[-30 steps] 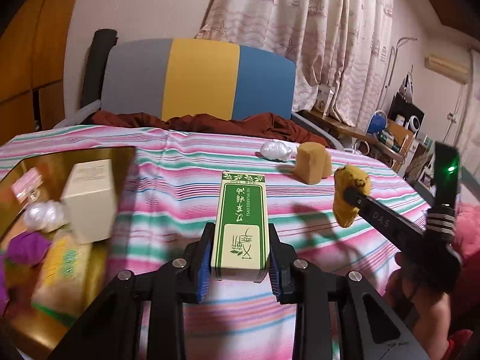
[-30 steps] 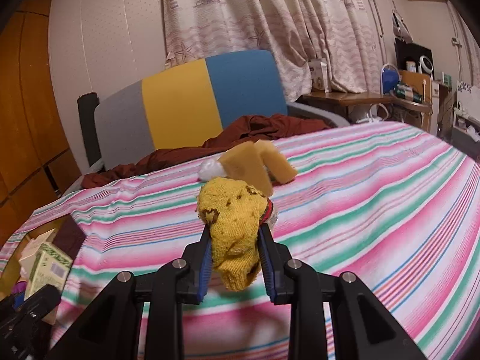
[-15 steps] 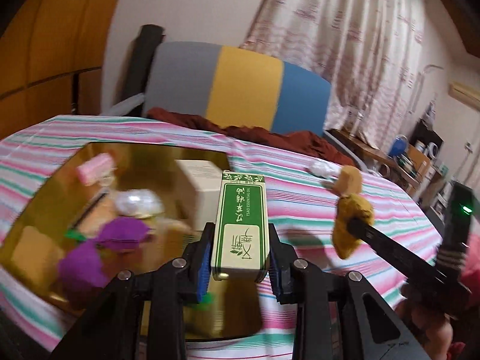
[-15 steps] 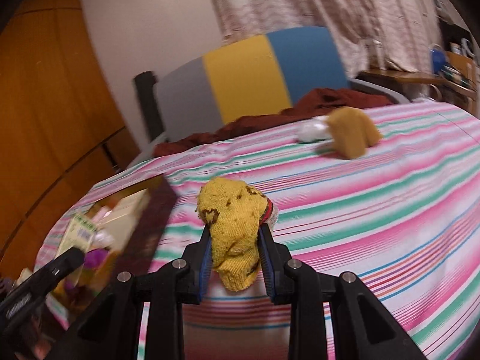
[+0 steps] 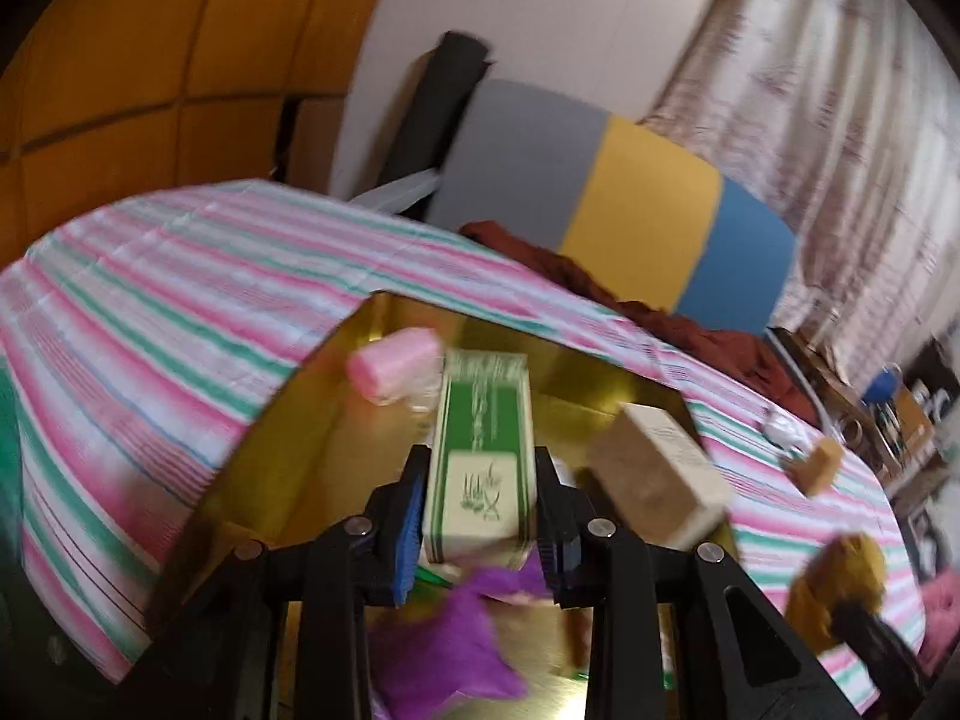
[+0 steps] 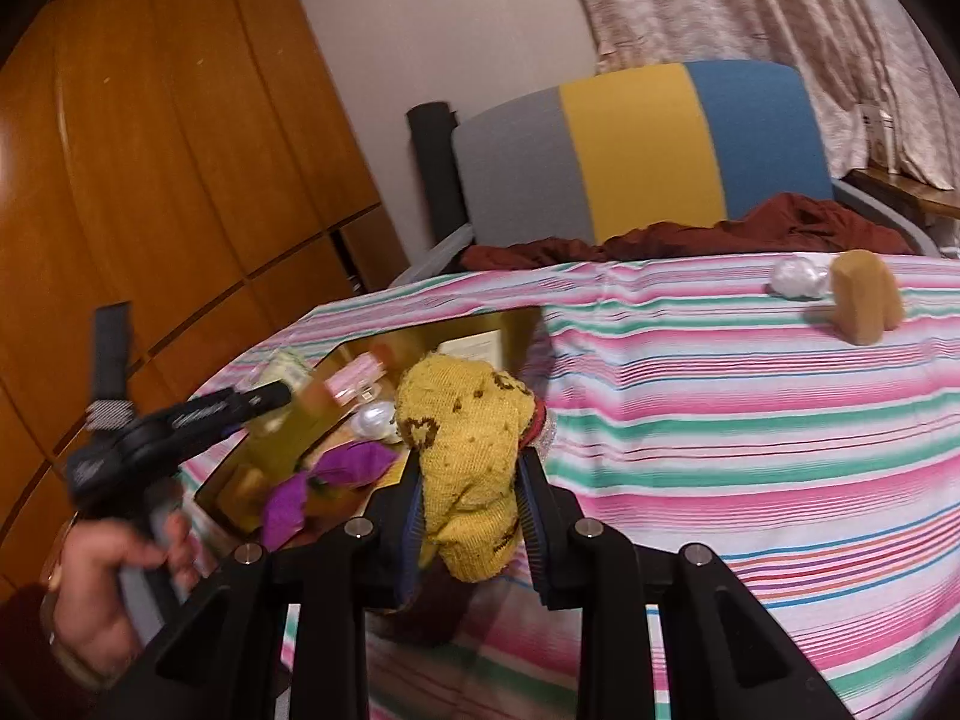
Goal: Organize objects
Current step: 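Carry the green box and yellow sock to the gold tray, release the green box, then release the yellow sock into the tray and move the right gripper to the yellow sponge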
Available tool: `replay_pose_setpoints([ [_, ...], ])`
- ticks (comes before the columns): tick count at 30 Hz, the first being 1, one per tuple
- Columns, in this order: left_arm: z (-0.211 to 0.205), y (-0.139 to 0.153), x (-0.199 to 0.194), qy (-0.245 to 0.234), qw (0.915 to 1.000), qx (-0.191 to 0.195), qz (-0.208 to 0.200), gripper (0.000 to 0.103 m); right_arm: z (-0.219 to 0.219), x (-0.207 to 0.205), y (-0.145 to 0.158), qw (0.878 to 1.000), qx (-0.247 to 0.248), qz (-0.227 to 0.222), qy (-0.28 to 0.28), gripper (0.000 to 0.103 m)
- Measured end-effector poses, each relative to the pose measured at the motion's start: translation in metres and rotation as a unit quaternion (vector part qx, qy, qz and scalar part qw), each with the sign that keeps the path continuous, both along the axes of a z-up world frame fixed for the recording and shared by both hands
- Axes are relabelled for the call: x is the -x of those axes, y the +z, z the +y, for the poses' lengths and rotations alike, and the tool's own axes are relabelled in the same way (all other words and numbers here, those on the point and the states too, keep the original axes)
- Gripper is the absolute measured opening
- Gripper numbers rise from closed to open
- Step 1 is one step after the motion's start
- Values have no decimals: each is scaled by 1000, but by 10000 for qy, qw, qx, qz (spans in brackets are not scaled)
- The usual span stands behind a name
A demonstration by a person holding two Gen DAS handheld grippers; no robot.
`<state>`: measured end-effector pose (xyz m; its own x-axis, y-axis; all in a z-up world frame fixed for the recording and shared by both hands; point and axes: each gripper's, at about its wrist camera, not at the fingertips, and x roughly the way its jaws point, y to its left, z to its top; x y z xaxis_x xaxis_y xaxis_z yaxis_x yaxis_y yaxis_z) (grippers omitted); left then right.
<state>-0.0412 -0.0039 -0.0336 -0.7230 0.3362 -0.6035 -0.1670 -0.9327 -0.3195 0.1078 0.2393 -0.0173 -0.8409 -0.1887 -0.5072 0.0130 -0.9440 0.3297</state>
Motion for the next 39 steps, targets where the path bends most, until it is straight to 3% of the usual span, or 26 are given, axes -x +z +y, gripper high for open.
replay_pose_setpoints([
  [5,-22,-20,25,238,9981,-17,-562,32,-26,8,-1,9986,-17,-151,509,28],
  [9,-34,-23,21,442,9969,-256,-591,37,-46,14,-3,9958,-85,-266,877,28],
  [13,-40,-14,5,659,9966,-292,-393,69,-61,21,-9,9925,-137,-406,1141,28],
  [19,-45,6,-15,1024,9947,10,3,91,-84,39,-13,9883,-155,-606,1394,28],
  [23,-52,18,-26,1166,9930,-15,198,98,-95,47,-16,9866,-169,-724,1450,31],
  [27,-54,24,-31,1170,9928,-72,239,99,-97,53,-22,9860,-71,-921,1386,33],
  [39,-34,20,-36,935,9955,-141,68,101,-66,45,-7,9935,52,-608,963,35],
])
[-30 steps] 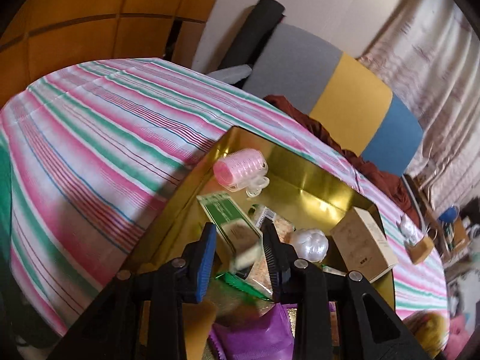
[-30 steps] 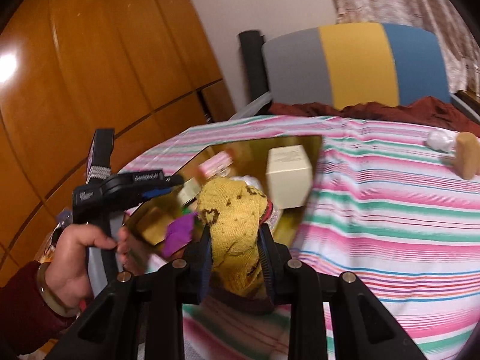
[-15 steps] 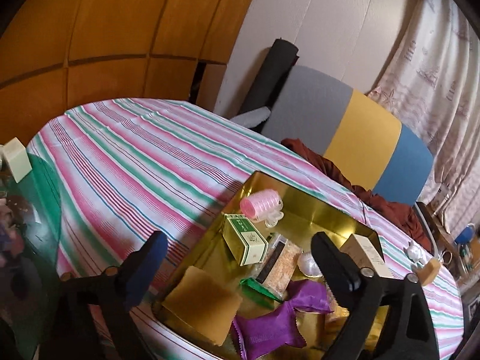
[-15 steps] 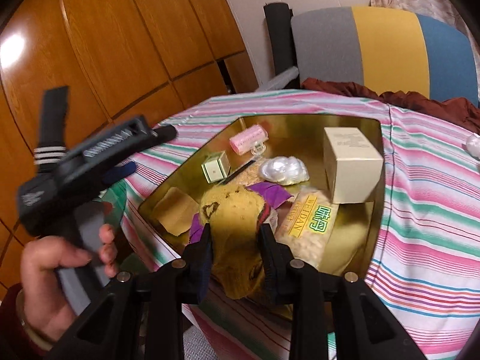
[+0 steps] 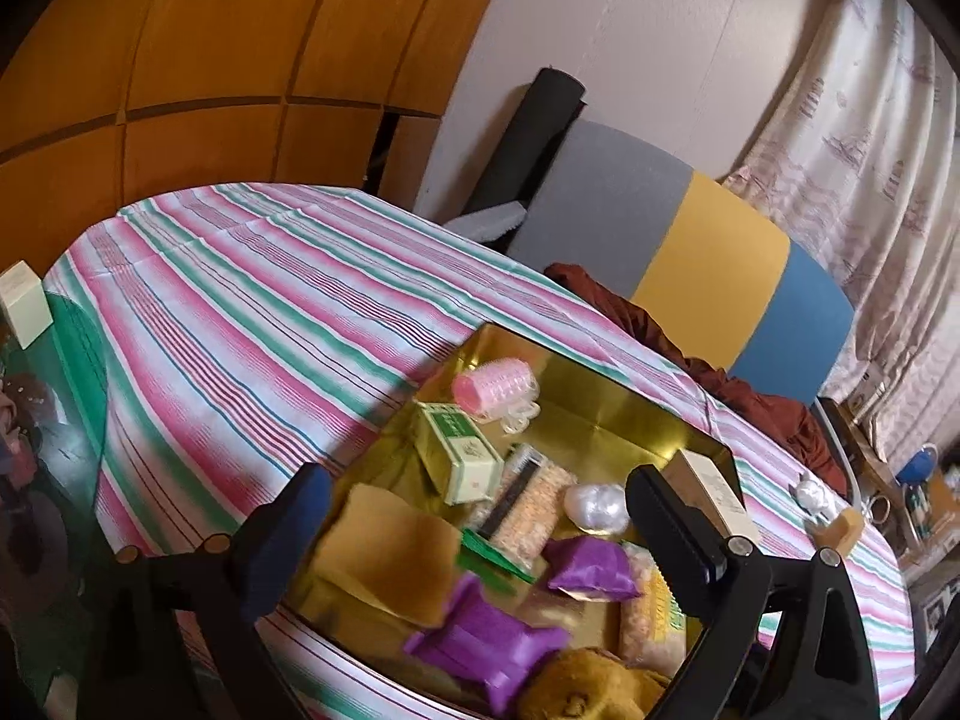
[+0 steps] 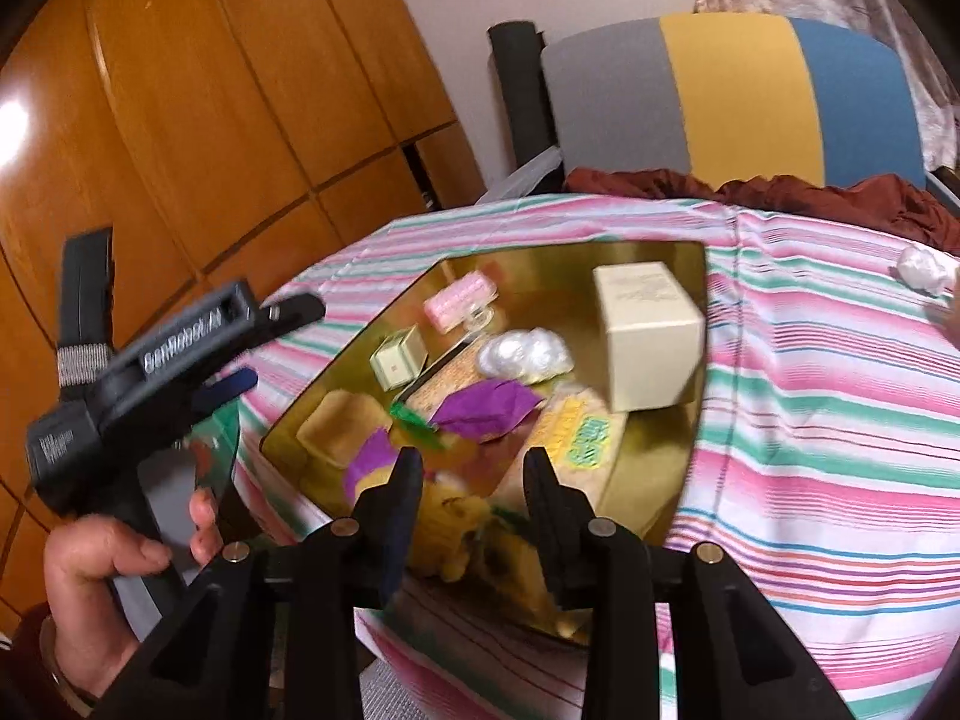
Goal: Organize objects
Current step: 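Release the yellow sock into the tray and move the right gripper to the yellow sponge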
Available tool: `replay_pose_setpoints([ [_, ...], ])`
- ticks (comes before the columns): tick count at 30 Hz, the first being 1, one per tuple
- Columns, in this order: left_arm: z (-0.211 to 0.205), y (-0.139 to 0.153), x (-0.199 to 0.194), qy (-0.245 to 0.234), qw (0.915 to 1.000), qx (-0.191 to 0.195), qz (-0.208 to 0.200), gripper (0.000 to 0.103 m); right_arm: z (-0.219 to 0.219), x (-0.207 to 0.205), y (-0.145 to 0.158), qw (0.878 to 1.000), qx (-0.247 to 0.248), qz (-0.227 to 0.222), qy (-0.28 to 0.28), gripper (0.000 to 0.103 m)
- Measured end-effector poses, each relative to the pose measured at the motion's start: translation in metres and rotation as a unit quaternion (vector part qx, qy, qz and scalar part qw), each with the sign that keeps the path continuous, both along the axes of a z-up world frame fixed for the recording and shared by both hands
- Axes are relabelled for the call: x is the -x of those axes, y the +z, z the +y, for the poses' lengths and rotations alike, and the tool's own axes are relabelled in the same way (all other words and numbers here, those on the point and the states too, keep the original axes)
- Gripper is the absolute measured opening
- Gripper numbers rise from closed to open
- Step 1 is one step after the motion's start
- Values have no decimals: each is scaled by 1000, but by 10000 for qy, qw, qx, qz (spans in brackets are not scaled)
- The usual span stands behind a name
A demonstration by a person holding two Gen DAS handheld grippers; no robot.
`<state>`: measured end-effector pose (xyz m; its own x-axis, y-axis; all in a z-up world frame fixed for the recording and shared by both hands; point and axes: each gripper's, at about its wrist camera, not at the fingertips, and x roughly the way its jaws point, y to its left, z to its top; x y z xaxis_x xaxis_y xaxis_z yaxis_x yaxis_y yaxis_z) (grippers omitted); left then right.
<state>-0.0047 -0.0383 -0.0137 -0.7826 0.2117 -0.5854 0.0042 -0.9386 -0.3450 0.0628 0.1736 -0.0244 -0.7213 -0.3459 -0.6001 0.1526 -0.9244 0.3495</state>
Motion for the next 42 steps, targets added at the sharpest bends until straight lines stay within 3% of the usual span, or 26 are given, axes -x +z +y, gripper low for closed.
replay_pose_setpoints([
  [12,79,9,-16,-1150,9933,69,-88,103,97,-8,8,9921,176,63,-1239,38],
  [21,152,8,-30,-2134,9764,280,-206,103,167,-21,-12,9799,98,-154,-1985,39],
  [25,186,7,-39,-2630,9634,445,-252,103,199,-23,-24,9729,-148,-370,-2277,39],
  [30,212,4,-51,-3031,9511,504,-326,103,253,-8,-26,9571,-559,-581,-2784,39],
  [34,220,0,-58,-3162,9463,522,-429,103,317,21,0,9361,-518,-422,-3454,39],
  [38,221,-1,-62,-3180,9453,531,-494,103,368,56,18,9120,-557,-458,-4037,39],
  [42,220,-2,-60,-3153,9459,571,-521,103,388,70,5,9033,-464,-701,-4208,39],
])
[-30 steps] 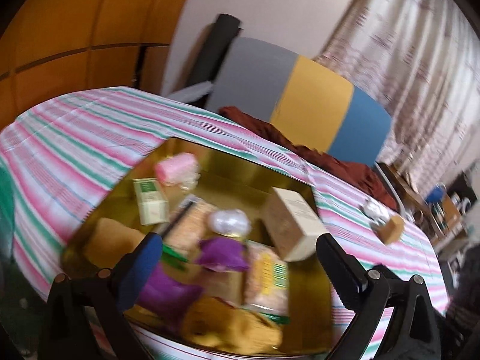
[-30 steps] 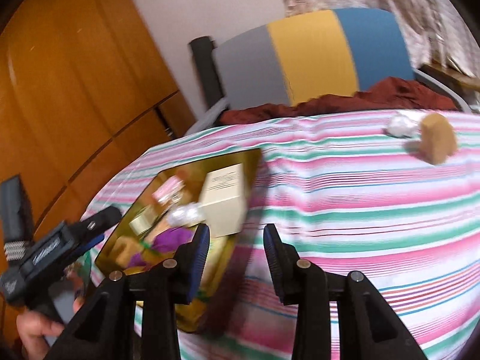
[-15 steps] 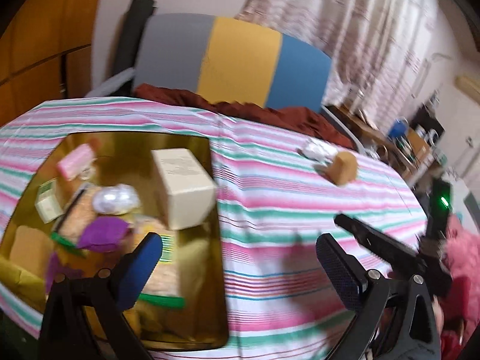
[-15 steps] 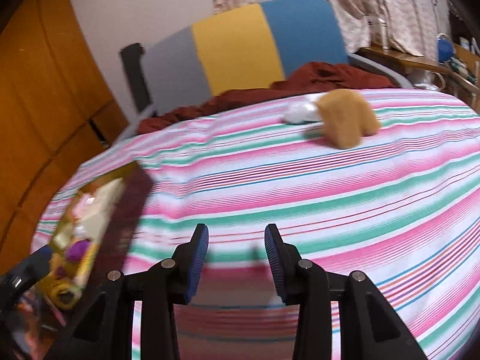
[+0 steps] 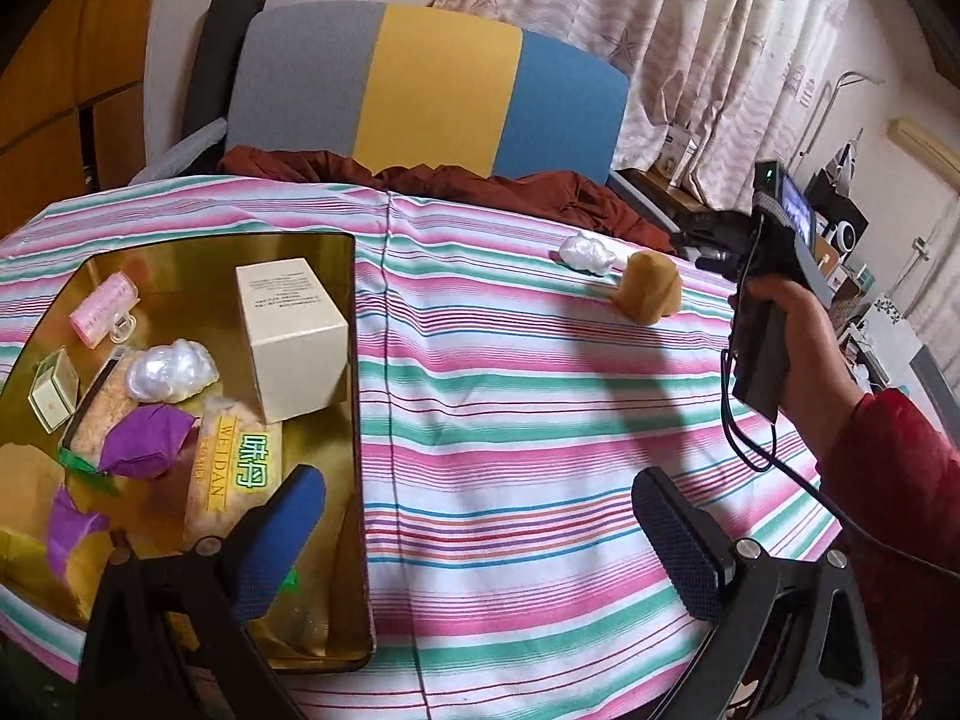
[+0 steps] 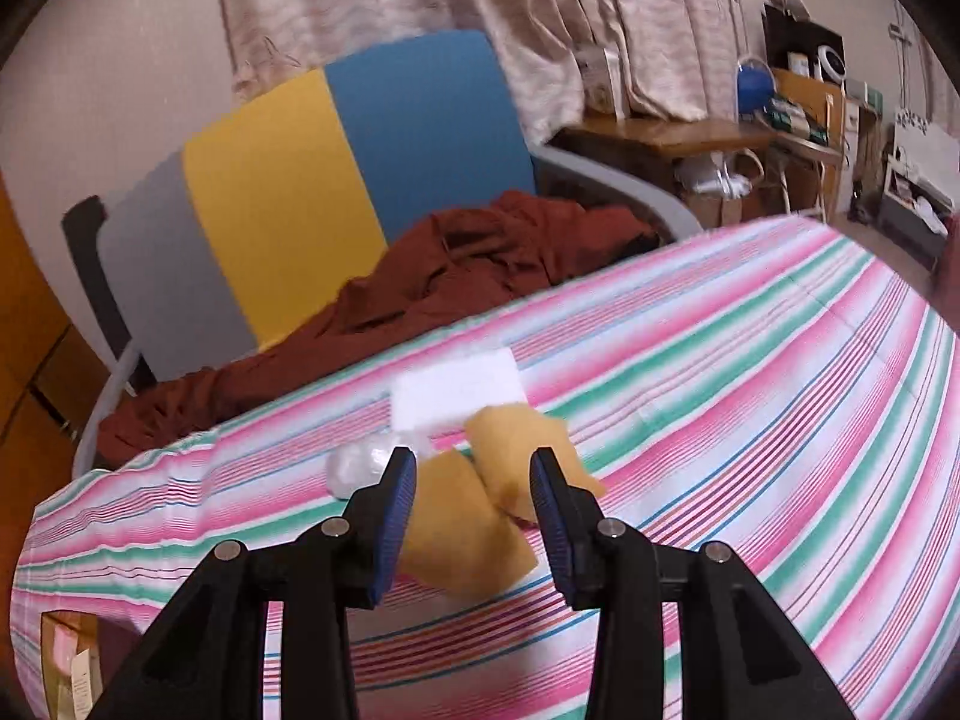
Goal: Organize objects
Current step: 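Release the yellow sock into the tray and move the right gripper to the yellow sponge, then grasp a yellow sponge with the right gripper while the left grasps another sponge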
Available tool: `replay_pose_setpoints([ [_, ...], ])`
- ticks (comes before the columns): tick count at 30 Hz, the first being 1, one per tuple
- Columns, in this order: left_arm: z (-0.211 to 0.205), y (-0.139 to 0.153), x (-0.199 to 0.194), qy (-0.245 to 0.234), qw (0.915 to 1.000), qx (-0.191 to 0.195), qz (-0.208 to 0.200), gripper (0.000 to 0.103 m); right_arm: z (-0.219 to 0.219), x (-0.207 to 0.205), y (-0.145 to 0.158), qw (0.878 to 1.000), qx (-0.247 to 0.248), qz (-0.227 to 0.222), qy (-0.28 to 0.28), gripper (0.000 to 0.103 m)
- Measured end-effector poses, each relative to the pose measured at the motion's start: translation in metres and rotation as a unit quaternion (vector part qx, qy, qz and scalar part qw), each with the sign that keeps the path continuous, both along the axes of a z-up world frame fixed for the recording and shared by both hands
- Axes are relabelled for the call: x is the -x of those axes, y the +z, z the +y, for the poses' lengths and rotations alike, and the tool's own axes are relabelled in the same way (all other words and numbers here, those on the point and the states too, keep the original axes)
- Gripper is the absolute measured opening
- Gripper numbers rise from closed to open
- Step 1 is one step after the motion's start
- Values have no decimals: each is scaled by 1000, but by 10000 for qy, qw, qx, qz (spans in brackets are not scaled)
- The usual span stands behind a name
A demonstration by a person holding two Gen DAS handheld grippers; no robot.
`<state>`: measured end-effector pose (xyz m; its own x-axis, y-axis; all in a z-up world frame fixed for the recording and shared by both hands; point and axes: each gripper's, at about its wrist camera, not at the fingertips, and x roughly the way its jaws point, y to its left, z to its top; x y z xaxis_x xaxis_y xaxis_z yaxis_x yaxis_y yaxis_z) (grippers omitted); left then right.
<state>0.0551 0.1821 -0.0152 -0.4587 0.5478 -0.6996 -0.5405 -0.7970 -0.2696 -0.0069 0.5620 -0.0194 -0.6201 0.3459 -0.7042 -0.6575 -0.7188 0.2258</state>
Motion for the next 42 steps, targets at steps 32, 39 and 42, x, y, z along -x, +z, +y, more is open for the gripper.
replay_pose_setpoints([
  [32,25,-15,0,-139,9994,119,-285,103,12,71,-54,9846,-289,-1502,851,64],
  [39,41,-13,-1,-327,9991,125,-255,103,25,55,-56,9887,66,-1063,1055,60],
  [42,49,-13,2,-378,9988,76,-316,103,31,37,-52,9923,368,-654,986,56],
])
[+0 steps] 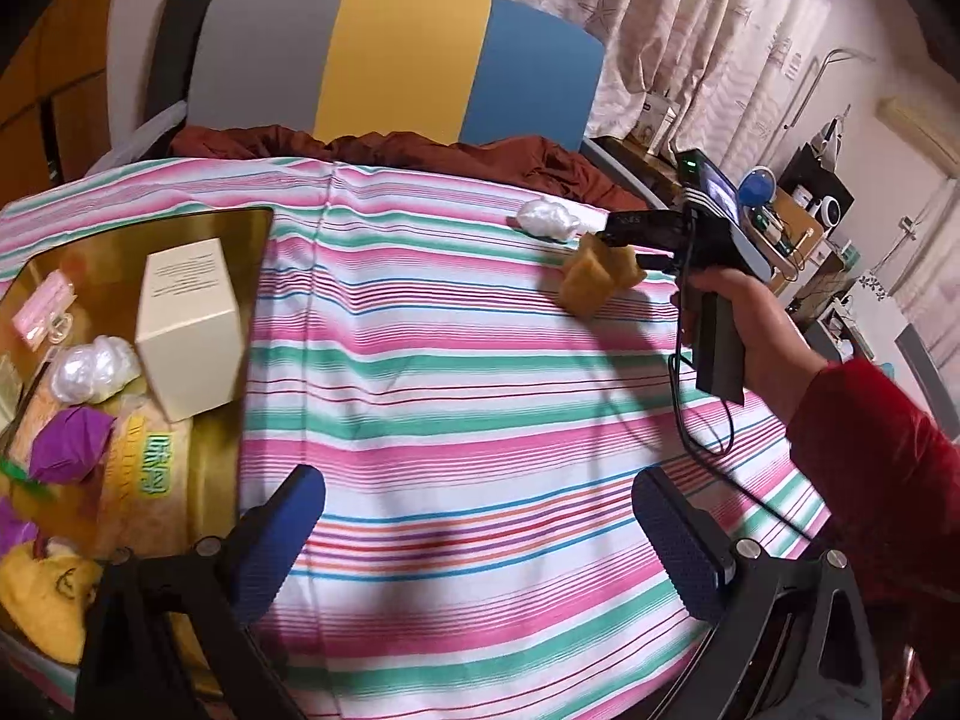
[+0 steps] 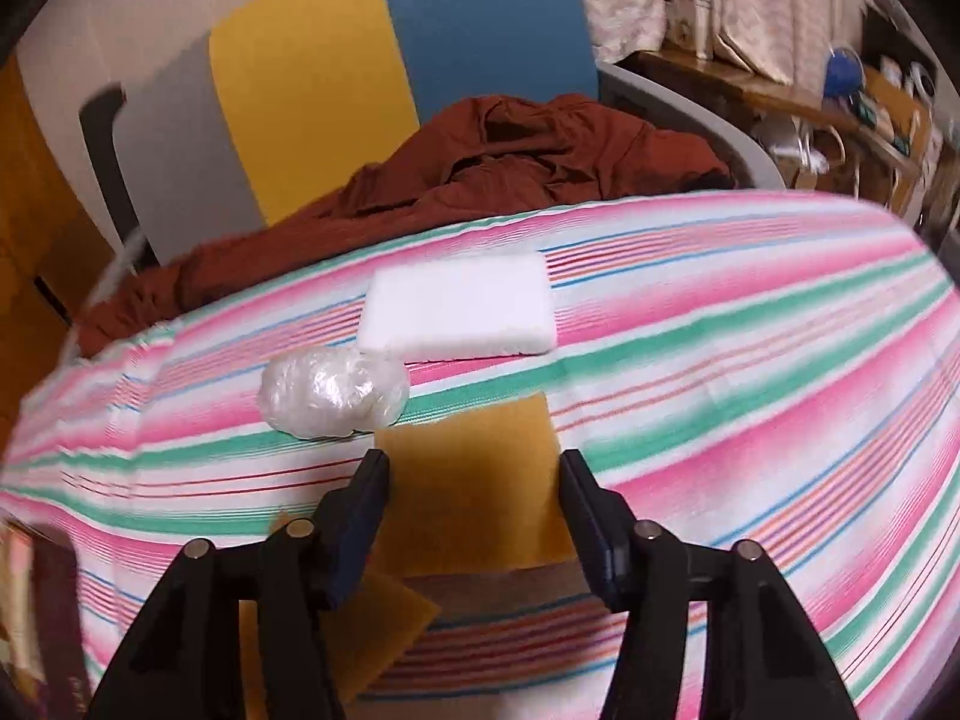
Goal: Organize objects
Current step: 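Grasp a yellow sponge with the right gripper while the left grasps another sponge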
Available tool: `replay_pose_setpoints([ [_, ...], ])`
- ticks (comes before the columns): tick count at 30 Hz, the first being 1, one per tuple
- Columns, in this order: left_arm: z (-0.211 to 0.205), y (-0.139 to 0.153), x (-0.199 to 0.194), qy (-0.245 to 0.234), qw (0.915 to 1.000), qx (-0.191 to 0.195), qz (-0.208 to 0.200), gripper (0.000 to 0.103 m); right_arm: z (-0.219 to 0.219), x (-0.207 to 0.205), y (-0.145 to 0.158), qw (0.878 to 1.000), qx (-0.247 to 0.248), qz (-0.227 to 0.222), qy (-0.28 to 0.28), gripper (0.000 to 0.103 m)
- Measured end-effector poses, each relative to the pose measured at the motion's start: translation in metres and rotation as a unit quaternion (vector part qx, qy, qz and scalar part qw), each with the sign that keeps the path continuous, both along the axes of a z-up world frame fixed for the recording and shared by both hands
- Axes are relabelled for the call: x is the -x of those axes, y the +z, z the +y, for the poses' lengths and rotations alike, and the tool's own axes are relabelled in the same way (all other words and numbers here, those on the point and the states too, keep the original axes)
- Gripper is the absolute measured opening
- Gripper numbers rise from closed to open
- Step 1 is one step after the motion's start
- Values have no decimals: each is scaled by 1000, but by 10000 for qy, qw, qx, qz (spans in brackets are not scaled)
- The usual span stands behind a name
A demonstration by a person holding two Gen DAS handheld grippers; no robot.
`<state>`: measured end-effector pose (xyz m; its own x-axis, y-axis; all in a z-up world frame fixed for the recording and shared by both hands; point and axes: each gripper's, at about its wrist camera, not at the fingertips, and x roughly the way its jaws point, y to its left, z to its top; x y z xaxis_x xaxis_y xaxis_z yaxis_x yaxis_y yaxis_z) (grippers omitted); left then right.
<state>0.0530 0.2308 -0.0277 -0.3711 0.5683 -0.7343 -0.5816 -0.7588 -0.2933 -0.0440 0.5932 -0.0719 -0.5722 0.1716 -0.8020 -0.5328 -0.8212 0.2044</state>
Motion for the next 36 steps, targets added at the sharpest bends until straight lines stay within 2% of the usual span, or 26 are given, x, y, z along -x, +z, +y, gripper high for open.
replay_pose_setpoints([
  [6,17,2,3,-92,10000,-26,19,103,12,-56,5,9957,289,546,-693,55],
  [10,37,8,8,-150,9997,4,196,103,8,-98,9,9907,99,771,-1117,55],
  [14,76,12,22,-334,9986,74,412,103,-2,-130,4,9862,-257,819,-1418,55],
  [16,99,11,30,-487,9973,189,526,103,-9,-138,-1,9852,-356,871,-1436,55],
  [17,113,11,35,-598,9962,248,590,103,-18,-140,-4,9844,-566,944,-1369,55],
  [20,154,8,50,-998,9907,445,808,103,-27,-144,2,9814,-830,1093,-1342,55],
  [23,190,0,64,-1262,9858,658,887,103,-31,-142,1,9812,-921,1115,-1281,55],
  [26,220,-13,77,-1322,9817,946,996,103,-26,-141,-4,9817,-839,1006,-1383,55],
  [28,230,-22,81,-1320,9796,1057,1090,103,-25,-146,-5,9792,-814,1095,-1502,55],
  [32,248,-39,82,-1445,9704,1264,1463,103,-28,-151,-5,9759,-895,1104,-1658,55],
  [33,250,-42,81,-1451,9690,1302,1517,101,-28,-151,-6,9759,-879,1097,-1667,55],
  [34,251,-44,81,-1456,9682,1326,1543,93,-28,-151,-6,9756,-888,1085,-1689,55],
  [35,253,-47,81,-1531,9686,1242,1512,78,-28,-152,-6,9753,-903,1088,-1699,55],
  [36,253,-49,81,-1600,9694,1157,1462,71,-29,-152,-6,9749,-935,1096,-1696,55],
])
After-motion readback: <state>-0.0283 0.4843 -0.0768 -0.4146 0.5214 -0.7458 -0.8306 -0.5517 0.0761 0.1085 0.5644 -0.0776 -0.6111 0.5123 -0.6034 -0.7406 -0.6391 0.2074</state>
